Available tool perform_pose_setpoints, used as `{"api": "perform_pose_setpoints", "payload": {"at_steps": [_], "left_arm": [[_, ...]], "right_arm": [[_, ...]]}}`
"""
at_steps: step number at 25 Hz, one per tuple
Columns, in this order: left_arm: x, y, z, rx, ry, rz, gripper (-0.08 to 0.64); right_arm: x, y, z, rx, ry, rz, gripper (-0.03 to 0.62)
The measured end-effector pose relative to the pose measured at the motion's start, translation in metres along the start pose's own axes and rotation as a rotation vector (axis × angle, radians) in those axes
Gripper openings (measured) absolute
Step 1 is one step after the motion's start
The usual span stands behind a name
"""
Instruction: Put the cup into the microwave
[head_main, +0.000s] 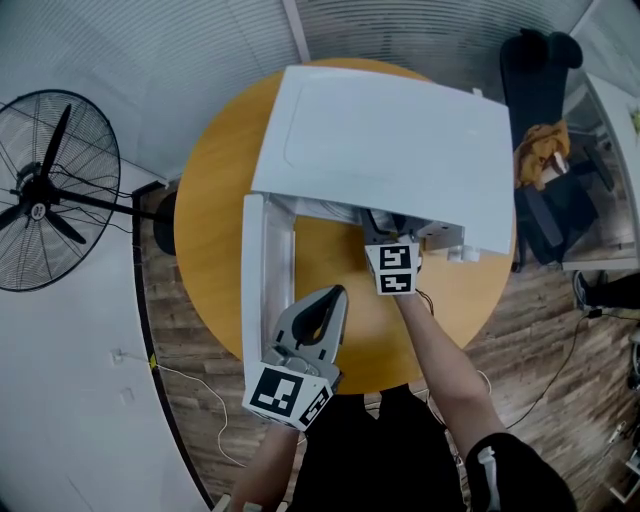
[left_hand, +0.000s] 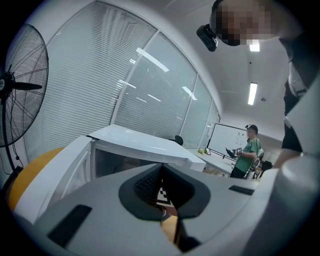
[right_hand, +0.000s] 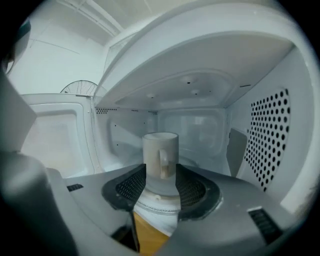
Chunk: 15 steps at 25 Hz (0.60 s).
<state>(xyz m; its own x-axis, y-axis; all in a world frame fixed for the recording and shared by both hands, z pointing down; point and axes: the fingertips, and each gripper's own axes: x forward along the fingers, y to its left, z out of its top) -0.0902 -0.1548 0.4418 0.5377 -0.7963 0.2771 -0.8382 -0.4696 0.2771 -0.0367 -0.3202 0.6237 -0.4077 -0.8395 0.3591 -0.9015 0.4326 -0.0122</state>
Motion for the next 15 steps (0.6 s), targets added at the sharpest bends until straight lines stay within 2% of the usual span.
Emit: {"api": "perform_pose_setpoints", "payload": {"at_steps": [15], "left_arm": [[-0.024, -0.045, -0.008, -0.005, -0.039, 0.058, -0.005]], "right_arm": [[-0.095, 0.024, 0.000, 0.004, -0.012, 0.097, 0.193]]}}
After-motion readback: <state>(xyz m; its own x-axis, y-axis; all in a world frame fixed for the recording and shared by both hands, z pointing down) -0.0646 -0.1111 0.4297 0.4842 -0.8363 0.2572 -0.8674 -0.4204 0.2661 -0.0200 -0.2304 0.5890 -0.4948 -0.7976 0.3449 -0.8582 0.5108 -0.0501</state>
